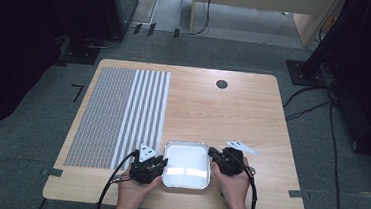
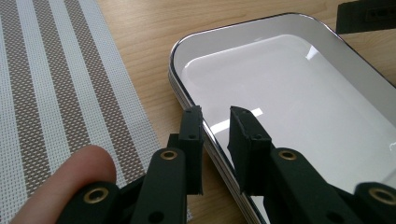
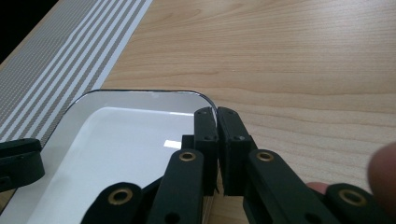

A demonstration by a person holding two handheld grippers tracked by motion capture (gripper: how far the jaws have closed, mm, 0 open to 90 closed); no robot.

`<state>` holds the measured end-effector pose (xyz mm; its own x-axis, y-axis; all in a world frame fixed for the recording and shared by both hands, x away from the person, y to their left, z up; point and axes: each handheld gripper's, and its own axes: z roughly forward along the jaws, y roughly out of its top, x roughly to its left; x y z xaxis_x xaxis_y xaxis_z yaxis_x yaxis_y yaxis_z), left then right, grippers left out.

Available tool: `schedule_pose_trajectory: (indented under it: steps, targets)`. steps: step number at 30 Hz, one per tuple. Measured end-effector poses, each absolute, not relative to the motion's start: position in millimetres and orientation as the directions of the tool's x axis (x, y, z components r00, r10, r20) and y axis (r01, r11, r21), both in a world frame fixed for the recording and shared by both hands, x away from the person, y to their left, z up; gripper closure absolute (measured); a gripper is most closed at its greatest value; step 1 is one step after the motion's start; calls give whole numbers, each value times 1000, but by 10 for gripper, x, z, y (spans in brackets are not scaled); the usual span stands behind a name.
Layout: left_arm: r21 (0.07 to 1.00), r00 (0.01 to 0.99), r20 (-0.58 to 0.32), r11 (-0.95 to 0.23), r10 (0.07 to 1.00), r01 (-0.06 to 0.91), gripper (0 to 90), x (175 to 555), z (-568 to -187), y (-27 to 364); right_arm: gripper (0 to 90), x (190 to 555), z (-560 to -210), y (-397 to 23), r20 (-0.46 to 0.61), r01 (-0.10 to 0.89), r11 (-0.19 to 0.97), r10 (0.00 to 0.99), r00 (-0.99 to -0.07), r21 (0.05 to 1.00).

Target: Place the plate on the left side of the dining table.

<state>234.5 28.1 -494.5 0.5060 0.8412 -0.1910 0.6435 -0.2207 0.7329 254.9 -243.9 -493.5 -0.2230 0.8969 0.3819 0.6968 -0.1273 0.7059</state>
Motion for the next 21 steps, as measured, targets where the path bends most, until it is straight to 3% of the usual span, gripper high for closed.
schedule_pose_trajectory:
  steps: [5,11,13,21]
  targets:
    - [736,507,-177,-228,844,638,775,2345,-4953,280,882,2546,-4934,-2422,391,702,-129,892,-226,700]
    - [734,508,-179,-229,843,639,776,2350,-4957,280,888,2528,-4945,-2447,402,701,-184,901,-159,689]
    - [735,509,-175,-232,843,637,775,2350,-4957,279,875,2539,-4951,-2472,443,715,-200,880,-170,670]
    - [737,505,-170,-231,846,635,779,2348,-4962,268,878,2540,-4976,-2445,440,727,-198,884,-157,658]
